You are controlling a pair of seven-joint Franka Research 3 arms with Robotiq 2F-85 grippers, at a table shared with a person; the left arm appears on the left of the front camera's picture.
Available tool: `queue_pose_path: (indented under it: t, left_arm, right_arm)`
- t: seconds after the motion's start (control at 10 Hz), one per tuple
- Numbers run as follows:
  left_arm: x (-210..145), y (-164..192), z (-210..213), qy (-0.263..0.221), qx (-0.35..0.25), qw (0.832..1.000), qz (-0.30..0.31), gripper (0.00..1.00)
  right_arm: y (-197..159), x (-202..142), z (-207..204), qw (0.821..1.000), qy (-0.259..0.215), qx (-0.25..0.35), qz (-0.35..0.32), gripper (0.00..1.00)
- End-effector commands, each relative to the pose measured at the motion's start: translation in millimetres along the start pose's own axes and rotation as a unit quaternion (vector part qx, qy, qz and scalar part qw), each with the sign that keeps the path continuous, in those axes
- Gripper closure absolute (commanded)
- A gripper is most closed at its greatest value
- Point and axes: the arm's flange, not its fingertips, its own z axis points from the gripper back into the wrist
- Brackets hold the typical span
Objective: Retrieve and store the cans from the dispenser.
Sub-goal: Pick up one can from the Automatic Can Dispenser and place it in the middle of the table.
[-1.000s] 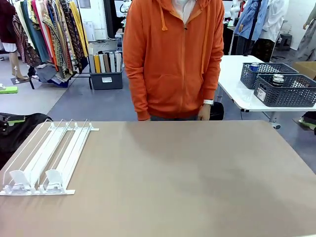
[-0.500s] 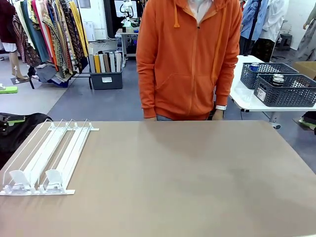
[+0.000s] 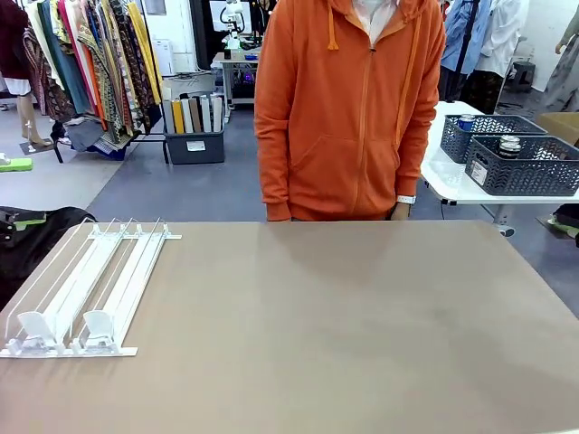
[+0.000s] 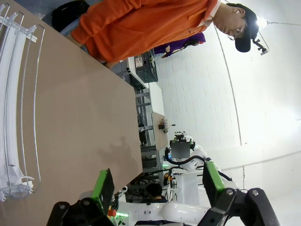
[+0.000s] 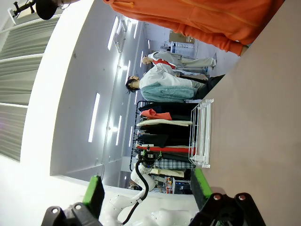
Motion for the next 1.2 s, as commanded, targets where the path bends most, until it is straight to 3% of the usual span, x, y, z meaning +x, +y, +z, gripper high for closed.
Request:
queue_pose_path:
  t: [0.0,1.1]
  left_arm:
    - [-1.8,-2.5,-1.5,-0.006,-0.009,1.000,0.005,0.00]
    - [-1.8,-2.5,-1.5,-0.006,-0.009,1.000,0.005,0.00]
  right_arm:
    - [1.1,-0.9,0.3,1.000,0.008,-0.001,0.004,0.00]
    - [1.1,-0.9,0.3,1.000,0.008,-0.001,0.004,0.00]
